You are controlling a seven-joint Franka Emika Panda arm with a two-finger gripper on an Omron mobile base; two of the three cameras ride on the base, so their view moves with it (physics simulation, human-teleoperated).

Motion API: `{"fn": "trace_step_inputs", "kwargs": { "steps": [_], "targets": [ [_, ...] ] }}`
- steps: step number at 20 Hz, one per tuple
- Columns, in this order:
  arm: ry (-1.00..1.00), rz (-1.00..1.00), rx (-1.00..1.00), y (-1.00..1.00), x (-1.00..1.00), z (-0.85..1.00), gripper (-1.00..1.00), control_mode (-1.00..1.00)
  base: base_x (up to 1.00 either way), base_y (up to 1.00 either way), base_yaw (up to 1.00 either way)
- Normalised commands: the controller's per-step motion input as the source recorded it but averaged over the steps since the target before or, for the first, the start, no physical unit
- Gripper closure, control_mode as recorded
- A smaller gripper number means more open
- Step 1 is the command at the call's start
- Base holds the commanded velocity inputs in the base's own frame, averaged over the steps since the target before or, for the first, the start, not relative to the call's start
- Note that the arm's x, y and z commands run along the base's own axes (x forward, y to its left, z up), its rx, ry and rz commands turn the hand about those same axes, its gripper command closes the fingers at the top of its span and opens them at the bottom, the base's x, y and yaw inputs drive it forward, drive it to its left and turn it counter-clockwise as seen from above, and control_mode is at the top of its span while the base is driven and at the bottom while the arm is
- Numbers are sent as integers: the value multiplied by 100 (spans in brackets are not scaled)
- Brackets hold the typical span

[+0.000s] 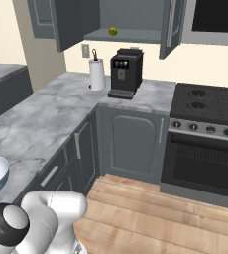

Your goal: Pick the pears from the cabinet and place them in one bowl. Pick the apple from the sink and place it in the other bowl.

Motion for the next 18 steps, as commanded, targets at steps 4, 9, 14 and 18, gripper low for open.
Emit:
{"fn": "trace_step_inputs", "kwargs": {
  "steps": [4,9,14,18],
  "targets": [
    [0,0,0,6,4,-18,100,-100,0,0,0],
    [0,0,0,6,4,-17,100,-100,0,0,0],
    [0,0,0,8,6,-16,100,-100,0,0,0],
    [0,0,0,10,7,-14,100,-100,0,0,0]
  ]
}}
